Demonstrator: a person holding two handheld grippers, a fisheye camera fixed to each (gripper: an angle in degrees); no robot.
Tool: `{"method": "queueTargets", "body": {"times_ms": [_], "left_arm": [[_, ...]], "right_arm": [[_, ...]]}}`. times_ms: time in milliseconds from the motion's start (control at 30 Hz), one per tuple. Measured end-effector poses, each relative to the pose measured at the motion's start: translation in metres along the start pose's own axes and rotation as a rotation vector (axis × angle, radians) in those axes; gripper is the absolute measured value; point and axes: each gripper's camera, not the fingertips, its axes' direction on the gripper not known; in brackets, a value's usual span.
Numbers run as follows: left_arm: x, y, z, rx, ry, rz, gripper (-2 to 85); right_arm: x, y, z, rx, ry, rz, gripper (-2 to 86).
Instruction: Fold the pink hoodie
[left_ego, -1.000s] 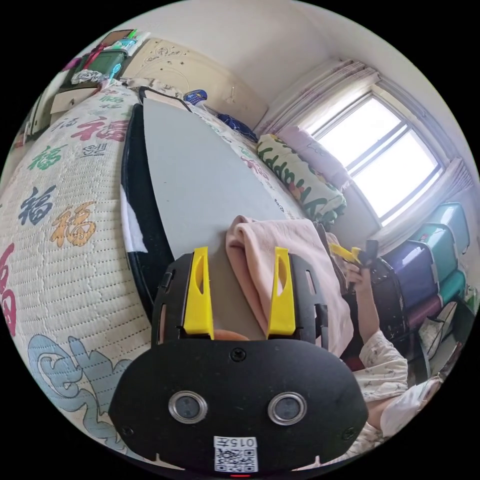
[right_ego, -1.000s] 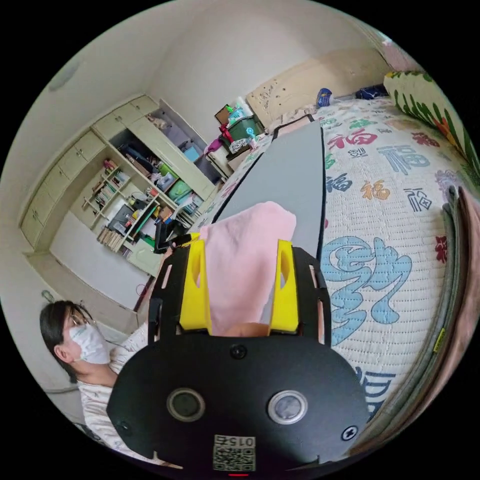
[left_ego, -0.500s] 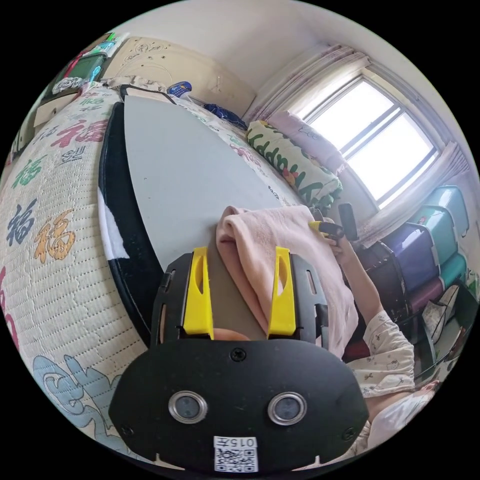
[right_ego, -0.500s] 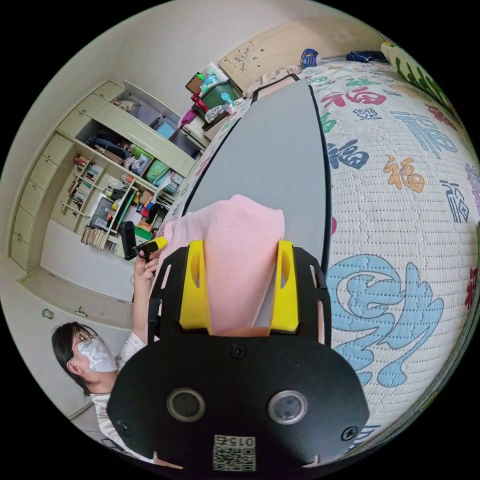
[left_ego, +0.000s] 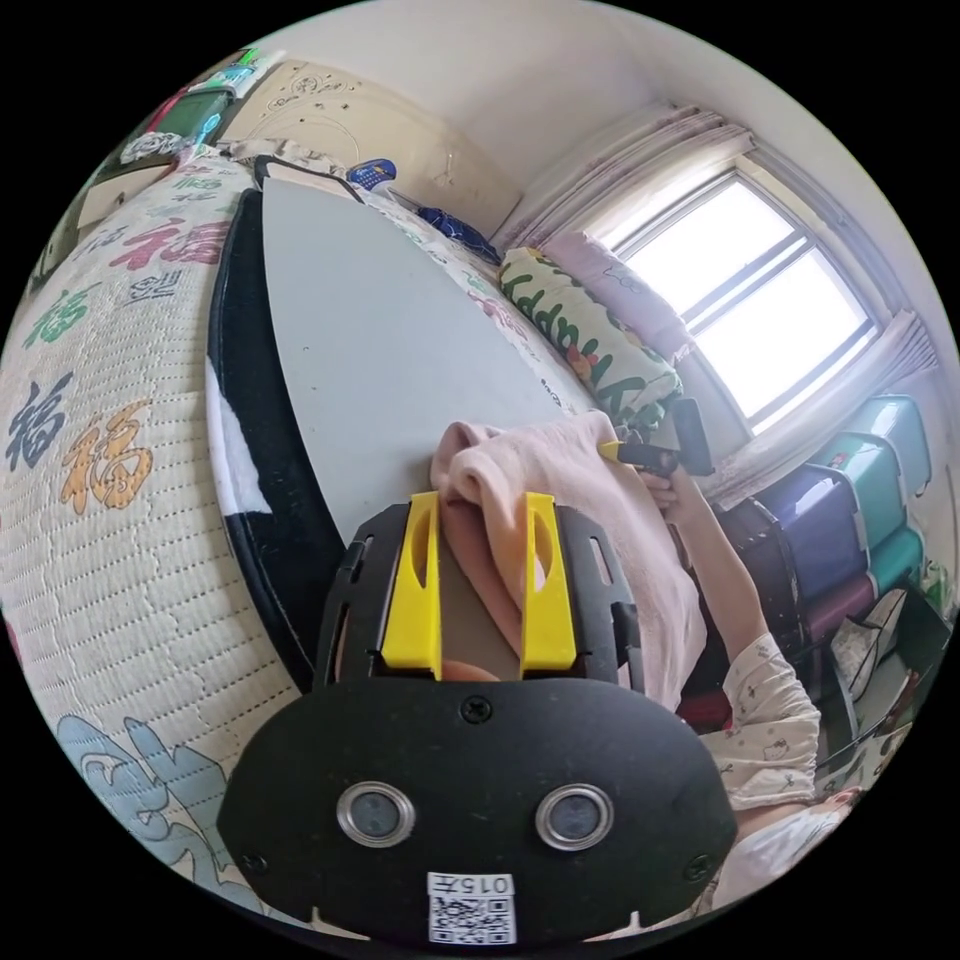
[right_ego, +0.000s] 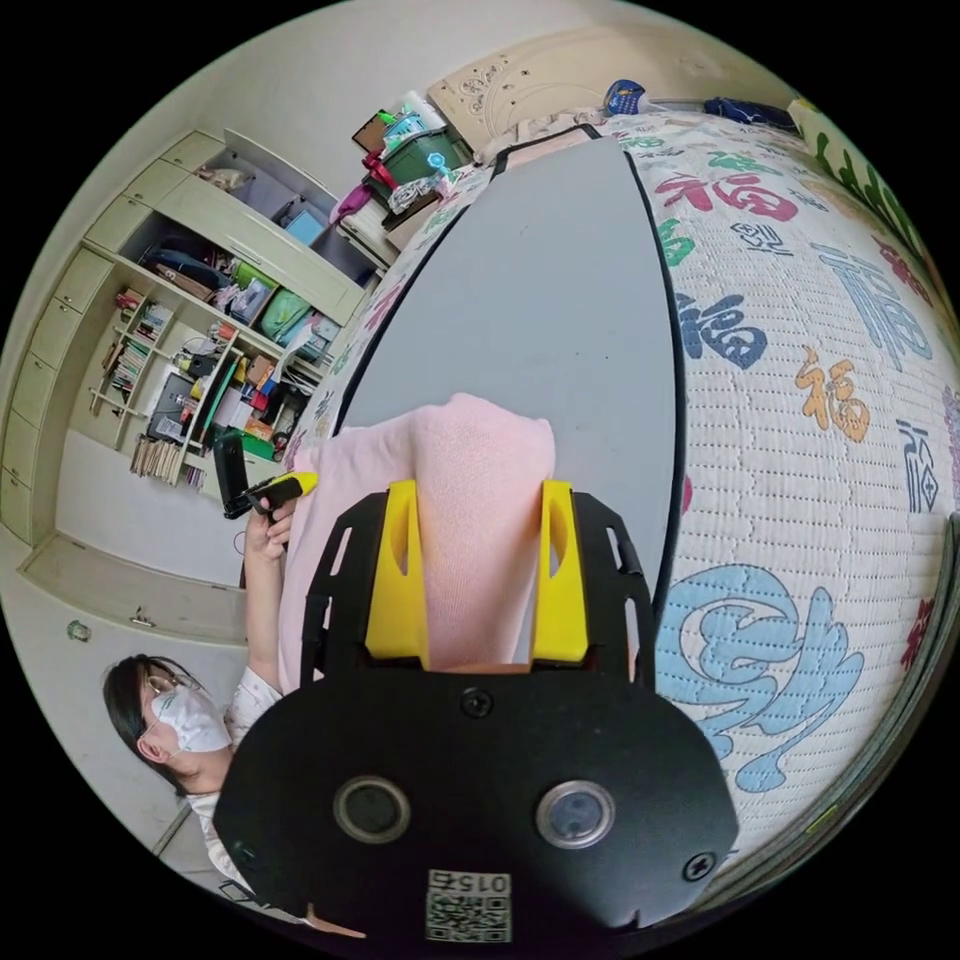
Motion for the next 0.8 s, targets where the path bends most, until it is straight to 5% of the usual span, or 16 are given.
{"method": "queueTargets", "body": {"times_ms": [400, 800], "left_arm": [[0.044, 0.055, 0.026, 0.069, -0.108, 0.15, 4.5], [0.184, 0.139, 0.016, 0.376, 0.045, 0.403, 1.4]], "right_arm": [[0.045, 0.112, 0.068, 0.034, 0.067, -0.086, 14.0], [0.075, 0.375, 0.044, 0.42, -0.051, -0.339, 9.2]]}}
